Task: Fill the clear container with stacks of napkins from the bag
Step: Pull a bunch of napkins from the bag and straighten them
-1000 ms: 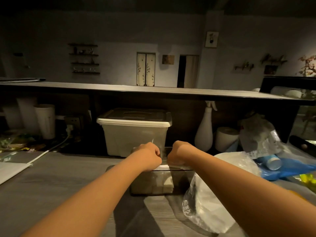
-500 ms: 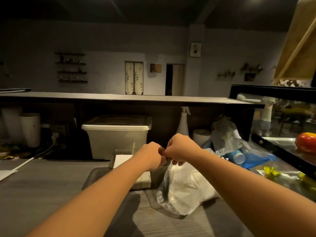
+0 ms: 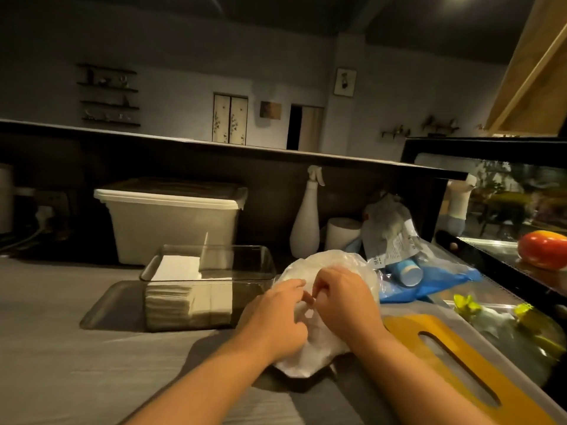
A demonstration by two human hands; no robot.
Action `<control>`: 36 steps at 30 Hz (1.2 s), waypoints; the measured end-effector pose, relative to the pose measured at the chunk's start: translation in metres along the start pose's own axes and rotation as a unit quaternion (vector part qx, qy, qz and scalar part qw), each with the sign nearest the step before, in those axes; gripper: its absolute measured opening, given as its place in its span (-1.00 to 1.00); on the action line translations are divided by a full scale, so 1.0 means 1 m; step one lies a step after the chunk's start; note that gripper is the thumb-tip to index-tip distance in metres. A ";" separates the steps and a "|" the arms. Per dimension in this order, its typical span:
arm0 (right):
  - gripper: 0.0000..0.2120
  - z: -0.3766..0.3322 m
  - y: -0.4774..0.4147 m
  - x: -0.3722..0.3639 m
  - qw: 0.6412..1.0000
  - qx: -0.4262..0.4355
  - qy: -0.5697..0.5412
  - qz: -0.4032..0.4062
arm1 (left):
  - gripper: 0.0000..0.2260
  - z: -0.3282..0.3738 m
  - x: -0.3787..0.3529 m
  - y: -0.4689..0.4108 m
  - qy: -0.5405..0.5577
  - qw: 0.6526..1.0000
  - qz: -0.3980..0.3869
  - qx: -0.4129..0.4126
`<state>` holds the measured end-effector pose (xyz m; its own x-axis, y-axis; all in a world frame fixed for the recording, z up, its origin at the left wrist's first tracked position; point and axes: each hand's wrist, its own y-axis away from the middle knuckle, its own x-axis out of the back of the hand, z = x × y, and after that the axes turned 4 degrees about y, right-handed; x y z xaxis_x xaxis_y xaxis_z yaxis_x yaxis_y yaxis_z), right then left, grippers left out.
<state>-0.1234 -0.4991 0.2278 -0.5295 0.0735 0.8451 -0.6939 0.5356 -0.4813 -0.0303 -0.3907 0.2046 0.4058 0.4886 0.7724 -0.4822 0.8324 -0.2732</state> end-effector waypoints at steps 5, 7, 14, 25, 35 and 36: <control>-0.83 0.022 -0.009 -0.008 1.000 0.020 -0.021 0.007 | -0.66 -0.005 0.005 -0.003 -0.149 0.988 0.037 -0.026; -0.84 0.032 -0.014 -0.003 1.000 0.003 -0.030 0.005 | -0.64 -0.002 0.007 0.001 -0.168 0.985 0.037 -0.020; -0.55 0.036 -0.002 -0.008 0.993 0.088 -0.035 -0.069 | -0.34 -0.002 0.007 0.009 -0.223 0.974 0.041 -0.010; -0.49 0.023 0.010 -0.016 0.983 0.129 0.024 -0.125 | -0.14 -0.007 0.019 0.017 -0.268 0.962 -0.044 0.026; -0.58 0.011 0.010 -0.021 0.984 0.132 0.097 -0.067 | -0.18 -0.010 0.018 0.013 -0.246 0.969 -0.011 0.007; -0.60 0.012 0.009 -0.020 0.986 0.126 0.085 -0.064 | -0.19 -0.011 0.018 0.013 -0.243 0.970 -0.005 0.005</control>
<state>-0.1252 -0.5056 0.2038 -0.3554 0.1706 0.9190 -0.8601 0.3252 -0.3930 -0.0205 -0.3685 0.2092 -0.0013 0.2972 0.9548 -0.4891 0.8326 -0.2599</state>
